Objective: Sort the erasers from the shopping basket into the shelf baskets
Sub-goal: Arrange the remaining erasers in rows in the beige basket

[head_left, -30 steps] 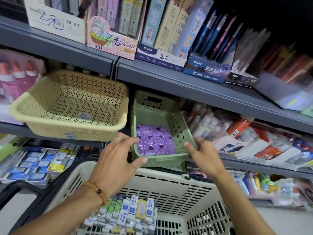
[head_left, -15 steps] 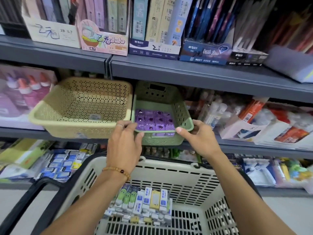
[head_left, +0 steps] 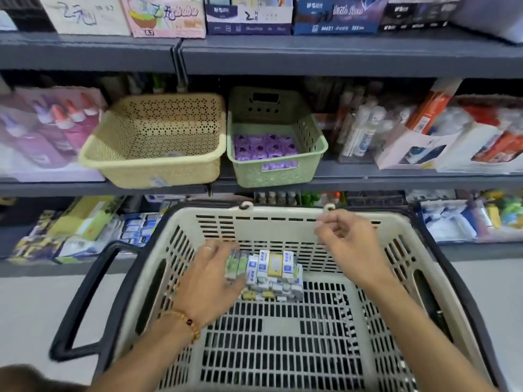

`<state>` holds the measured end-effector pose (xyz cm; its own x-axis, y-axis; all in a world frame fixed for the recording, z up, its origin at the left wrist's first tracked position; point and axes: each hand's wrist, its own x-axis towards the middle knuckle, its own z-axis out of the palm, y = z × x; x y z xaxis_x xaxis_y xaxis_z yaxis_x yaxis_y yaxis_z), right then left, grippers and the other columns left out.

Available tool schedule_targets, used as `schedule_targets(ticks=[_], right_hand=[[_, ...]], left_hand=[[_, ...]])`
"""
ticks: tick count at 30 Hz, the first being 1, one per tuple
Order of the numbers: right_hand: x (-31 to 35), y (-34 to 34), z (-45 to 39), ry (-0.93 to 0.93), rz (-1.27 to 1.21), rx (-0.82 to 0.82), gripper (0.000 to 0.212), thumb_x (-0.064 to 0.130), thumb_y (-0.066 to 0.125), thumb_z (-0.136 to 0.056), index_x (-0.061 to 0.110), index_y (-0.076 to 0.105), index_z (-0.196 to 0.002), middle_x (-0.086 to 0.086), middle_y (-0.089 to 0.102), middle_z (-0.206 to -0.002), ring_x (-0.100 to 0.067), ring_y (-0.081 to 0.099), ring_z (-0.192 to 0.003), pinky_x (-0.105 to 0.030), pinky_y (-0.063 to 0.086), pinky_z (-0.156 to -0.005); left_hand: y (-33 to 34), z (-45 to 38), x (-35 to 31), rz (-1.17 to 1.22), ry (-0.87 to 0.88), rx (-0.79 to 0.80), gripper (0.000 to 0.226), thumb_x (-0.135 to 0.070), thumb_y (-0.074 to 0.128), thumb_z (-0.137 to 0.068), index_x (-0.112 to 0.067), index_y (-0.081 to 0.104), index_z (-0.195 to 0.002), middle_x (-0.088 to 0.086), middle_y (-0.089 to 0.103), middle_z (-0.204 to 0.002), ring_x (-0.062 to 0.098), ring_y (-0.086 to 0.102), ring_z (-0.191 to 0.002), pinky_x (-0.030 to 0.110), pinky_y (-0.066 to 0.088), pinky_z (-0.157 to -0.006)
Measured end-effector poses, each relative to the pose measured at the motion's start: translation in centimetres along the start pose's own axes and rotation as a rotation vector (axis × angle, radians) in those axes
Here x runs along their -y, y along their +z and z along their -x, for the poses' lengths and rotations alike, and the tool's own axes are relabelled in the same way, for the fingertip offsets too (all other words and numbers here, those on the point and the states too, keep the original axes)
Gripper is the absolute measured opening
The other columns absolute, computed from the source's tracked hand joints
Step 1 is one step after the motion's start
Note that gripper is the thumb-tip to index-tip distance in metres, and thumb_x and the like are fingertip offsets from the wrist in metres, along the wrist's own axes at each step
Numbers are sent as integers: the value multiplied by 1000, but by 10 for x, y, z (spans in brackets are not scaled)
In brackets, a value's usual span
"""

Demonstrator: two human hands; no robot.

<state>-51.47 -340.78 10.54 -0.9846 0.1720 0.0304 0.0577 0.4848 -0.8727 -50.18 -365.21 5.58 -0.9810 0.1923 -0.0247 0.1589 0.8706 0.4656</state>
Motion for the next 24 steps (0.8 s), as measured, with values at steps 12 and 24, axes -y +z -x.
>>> schedule_targets(ticks=[12, 24], right_hand=[[-59, 55, 6, 648, -15, 424, 36, 38, 53, -99, 4, 66, -101, -10, 73, -101, -21, 69, -93, -41, 56, -91], [-55, 93, -12, 635, -11, 270, 43, 38, 76, -83, 6, 48, -77, -3, 49, -73, -22, 65, -79, -49, 59, -79]], left_hand=[[77, -31, 7, -535, 27, 109, 95, -86, 56, -59, -45, 23, -138, 4, 42, -142, 34, 33, -132, 57, 26, -104], [88, -39, 14, -586, 145, 134, 102, -10, 74, -71, -37, 10, -145, 6, 44, -142, 43, 36, -126, 63, 34, -103]])
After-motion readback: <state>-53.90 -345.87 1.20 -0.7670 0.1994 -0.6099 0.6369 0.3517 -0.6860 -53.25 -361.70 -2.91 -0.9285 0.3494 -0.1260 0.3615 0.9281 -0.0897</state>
